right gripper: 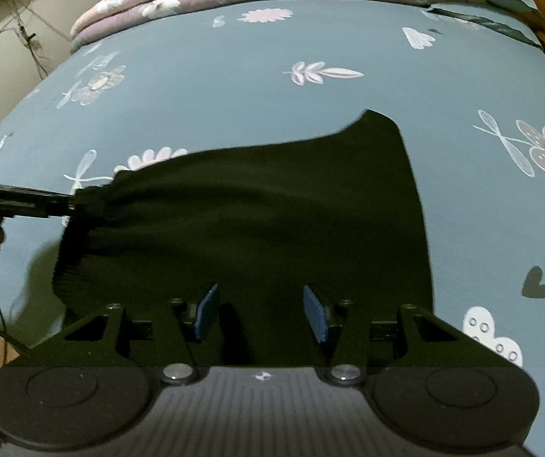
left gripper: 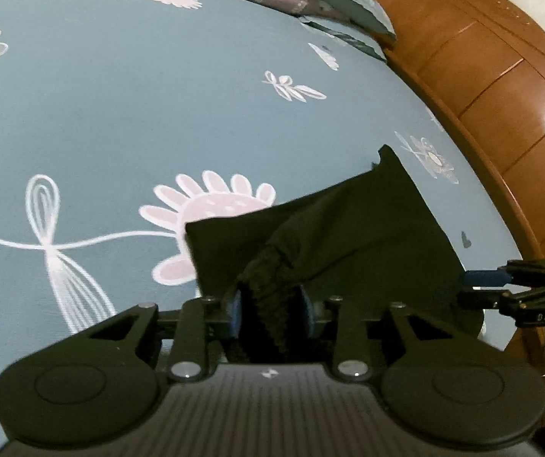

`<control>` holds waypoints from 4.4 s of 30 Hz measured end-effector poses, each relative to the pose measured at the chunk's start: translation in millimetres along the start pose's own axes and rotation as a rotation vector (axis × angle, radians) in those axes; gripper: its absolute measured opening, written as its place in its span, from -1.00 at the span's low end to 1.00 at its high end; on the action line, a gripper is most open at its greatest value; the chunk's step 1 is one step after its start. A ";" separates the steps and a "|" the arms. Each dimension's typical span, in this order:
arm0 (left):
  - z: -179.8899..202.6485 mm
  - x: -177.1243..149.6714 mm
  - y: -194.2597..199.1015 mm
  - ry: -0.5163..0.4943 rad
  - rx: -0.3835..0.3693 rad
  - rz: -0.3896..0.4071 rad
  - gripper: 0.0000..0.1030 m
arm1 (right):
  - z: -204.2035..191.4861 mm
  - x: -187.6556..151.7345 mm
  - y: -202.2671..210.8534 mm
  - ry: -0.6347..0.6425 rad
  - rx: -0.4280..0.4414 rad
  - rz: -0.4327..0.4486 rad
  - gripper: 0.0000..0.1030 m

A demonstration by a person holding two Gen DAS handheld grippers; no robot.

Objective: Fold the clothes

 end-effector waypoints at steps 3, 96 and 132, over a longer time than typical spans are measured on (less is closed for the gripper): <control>12.4 12.1 23.2 -0.050 0.049 0.061 -0.41 | 5.2 -1.8 7.0 0.020 -0.014 0.016 0.05; 128.0 -8.2 0.1 -0.255 -0.030 -0.055 -0.14 | 74.9 -49.2 28.6 -0.022 0.060 0.165 0.66; 13.3 -55.6 4.6 0.248 -0.058 -0.052 0.27 | 66.4 -4.5 28.1 -0.005 0.109 0.188 0.72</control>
Point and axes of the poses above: each gripper's, at about its wrist camera, not at the fingertips, and y roughly against the way its jaws point, z to its right, x to its top, the point moved 1 cm from there along -y, roughly the way its jaws point, and after that the axes turned 7 degrees about x, right-handed, at the moved point
